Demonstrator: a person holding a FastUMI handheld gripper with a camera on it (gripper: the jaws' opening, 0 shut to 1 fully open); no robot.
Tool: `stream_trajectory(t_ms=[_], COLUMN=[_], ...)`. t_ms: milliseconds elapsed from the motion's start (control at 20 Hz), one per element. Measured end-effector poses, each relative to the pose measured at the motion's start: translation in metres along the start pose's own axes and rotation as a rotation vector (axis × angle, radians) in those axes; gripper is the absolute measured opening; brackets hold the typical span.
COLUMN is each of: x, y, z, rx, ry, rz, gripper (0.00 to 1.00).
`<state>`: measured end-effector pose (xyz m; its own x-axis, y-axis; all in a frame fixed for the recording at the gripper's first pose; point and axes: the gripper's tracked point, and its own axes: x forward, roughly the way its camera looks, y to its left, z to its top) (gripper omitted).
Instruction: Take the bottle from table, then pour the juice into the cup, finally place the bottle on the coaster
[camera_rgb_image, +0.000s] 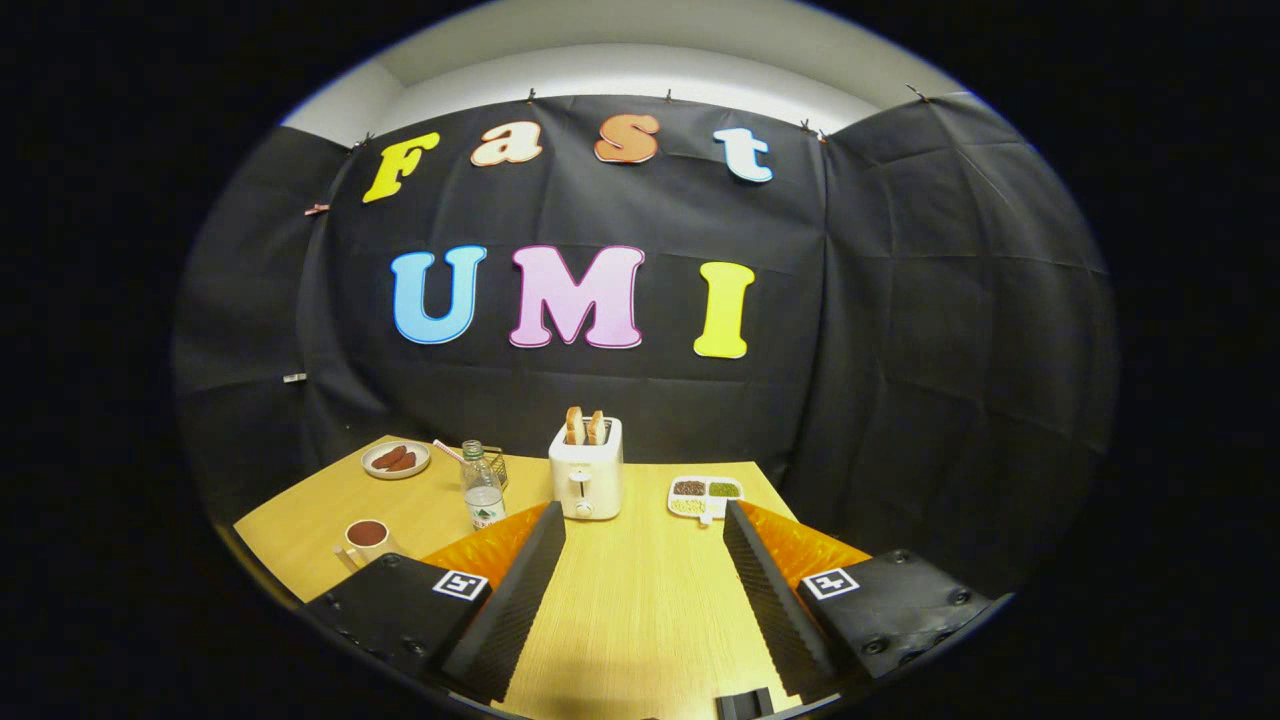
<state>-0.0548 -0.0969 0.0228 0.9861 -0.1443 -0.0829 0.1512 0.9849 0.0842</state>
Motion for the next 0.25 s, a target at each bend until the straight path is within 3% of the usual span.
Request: stream_trajectory(t_ms=[250], x=[-0.021], y=[0.002], z=[0.006], rx=[-0.017], ry=[-0.026], rz=[-0.023], gripper=[0.98])
